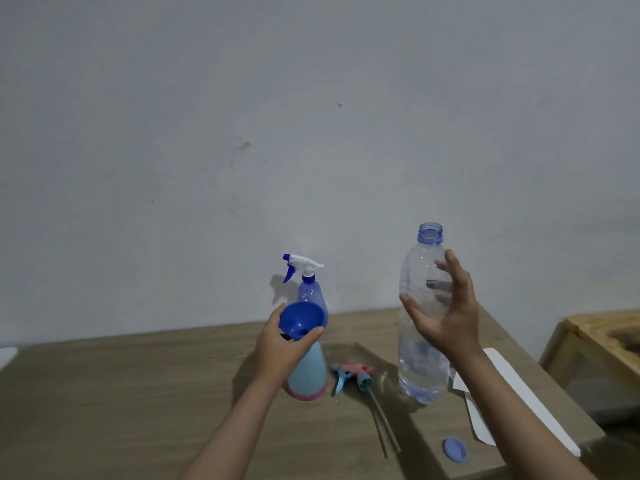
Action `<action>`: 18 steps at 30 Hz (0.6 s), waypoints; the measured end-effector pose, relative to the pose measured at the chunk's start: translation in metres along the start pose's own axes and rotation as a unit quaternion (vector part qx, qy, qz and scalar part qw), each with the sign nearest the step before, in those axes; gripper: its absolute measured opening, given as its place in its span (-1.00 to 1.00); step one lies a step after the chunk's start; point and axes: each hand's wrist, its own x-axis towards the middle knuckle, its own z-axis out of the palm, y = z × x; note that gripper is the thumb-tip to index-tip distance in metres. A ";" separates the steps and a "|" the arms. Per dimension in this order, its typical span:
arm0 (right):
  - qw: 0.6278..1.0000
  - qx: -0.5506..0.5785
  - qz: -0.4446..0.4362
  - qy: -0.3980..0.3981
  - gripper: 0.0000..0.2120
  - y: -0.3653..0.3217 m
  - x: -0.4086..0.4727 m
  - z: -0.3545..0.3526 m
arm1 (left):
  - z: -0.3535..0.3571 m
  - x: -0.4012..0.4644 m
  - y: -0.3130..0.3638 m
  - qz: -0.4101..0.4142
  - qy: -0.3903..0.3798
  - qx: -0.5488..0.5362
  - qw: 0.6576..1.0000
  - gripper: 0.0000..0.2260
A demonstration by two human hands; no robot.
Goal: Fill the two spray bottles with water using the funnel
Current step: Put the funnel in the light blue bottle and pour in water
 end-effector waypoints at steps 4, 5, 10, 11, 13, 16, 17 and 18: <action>0.996 0.038 -0.035 -0.071 -0.09 -0.027 0.025 0.002 | -0.002 0.001 0.000 0.004 -0.012 0.014 1.000 -0.18; 0.993 0.035 -0.035 -0.108 -0.09 -0.035 0.031 0.002 | -0.002 0.000 0.000 0.005 -0.014 0.018 1.000 -0.18; 0.948 -0.028 -0.001 -0.316 -0.15 -0.059 0.044 0.007 | -0.003 -0.001 0.003 0.012 -0.026 0.015 0.999 -0.20; 0.933 -0.045 0.009 -0.357 -0.14 -0.061 0.044 0.009 | -0.004 0.000 0.003 0.013 -0.032 0.016 0.999 -0.19; 0.903 -0.084 0.020 -0.420 -0.12 -0.063 0.041 0.011 | -0.004 0.001 0.001 0.011 -0.049 0.017 0.999 -0.15; 0.867 -0.141 0.024 -0.478 -0.11 -0.063 0.035 0.013 | -0.007 0.000 0.000 0.003 -0.071 0.005 0.997 -0.10; 0.858 -0.153 0.024 -0.489 -0.11 -0.062 0.033 0.013 | -0.008 -0.001 -0.001 0.003 -0.078 0.002 0.997 -0.08; 0.850 -0.162 0.024 -0.501 -0.11 -0.062 0.032 0.013 | -0.009 -0.001 -0.002 0.003 -0.085 0.001 0.996 -0.06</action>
